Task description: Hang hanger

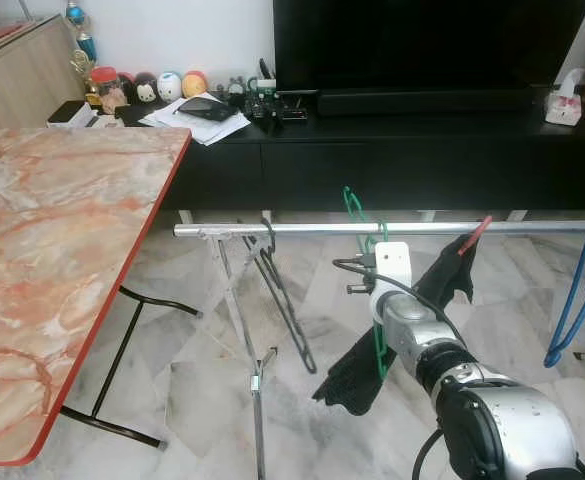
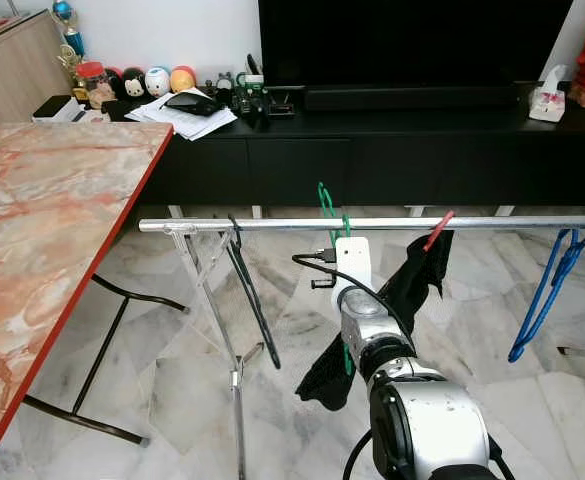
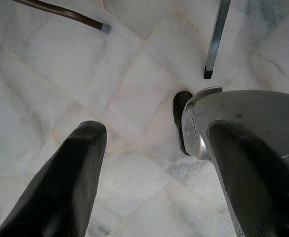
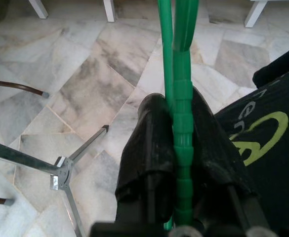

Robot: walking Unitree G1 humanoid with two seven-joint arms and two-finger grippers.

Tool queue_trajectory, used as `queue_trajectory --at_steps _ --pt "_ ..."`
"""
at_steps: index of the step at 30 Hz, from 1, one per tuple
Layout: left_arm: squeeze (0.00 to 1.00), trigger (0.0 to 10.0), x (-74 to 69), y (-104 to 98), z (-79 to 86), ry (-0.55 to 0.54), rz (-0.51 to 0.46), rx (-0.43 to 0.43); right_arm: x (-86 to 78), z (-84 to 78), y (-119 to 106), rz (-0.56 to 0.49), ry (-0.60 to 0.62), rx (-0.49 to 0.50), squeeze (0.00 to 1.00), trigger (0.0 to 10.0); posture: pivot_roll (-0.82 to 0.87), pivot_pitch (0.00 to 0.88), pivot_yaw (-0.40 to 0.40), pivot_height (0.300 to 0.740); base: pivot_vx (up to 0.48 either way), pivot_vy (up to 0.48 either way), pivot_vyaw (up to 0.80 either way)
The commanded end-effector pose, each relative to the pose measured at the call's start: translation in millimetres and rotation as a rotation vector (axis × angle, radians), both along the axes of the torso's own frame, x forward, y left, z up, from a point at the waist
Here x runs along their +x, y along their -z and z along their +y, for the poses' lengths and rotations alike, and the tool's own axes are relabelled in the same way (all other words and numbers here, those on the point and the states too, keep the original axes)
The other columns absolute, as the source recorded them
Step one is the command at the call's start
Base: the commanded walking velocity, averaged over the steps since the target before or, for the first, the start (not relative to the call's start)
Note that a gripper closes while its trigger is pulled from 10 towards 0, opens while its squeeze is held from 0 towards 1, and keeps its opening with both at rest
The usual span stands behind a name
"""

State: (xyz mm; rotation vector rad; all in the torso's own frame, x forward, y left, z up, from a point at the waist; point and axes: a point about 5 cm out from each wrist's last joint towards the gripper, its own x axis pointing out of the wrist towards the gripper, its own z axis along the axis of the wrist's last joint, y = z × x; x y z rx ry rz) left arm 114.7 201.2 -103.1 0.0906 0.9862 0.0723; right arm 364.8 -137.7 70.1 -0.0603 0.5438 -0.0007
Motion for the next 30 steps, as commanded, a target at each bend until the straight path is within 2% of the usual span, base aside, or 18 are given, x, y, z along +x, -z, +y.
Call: queue_trajectory --at_steps 1,10,15,30 --pt "0.00 10.0 -10.4 3.4 -0.1 0.018 0.042 -0.002 -3.9 4.0 6.0 0.047 -0.009 0.000 0.00 10.0 0.05 0.000 0.037 0.740 0.000 0.000 0.00" --pt "0.00 10.0 -12.8 4.3 -1.4 0.028 0.052 -0.014 -9.3 5.5 14.0 0.080 -0.006 0.019 0.00 10.0 0.05 0.000 0.041 0.740 0.000 0.000 0.00" --pt "0.00 10.0 -12.6 4.3 -2.1 0.032 0.051 -0.015 -9.6 8.2 14.3 0.064 -0.004 0.041 0.00 10.0 0.05 0.000 0.041 0.740 0.000 0.000 0.00" --pt "0.00 10.0 -13.4 4.7 -3.8 0.041 0.054 -0.017 -15.5 11.6 22.3 0.073 -0.023 0.022 0.00 10.0 0.04 0.000 0.041 0.740 0.000 0.000 0.00"
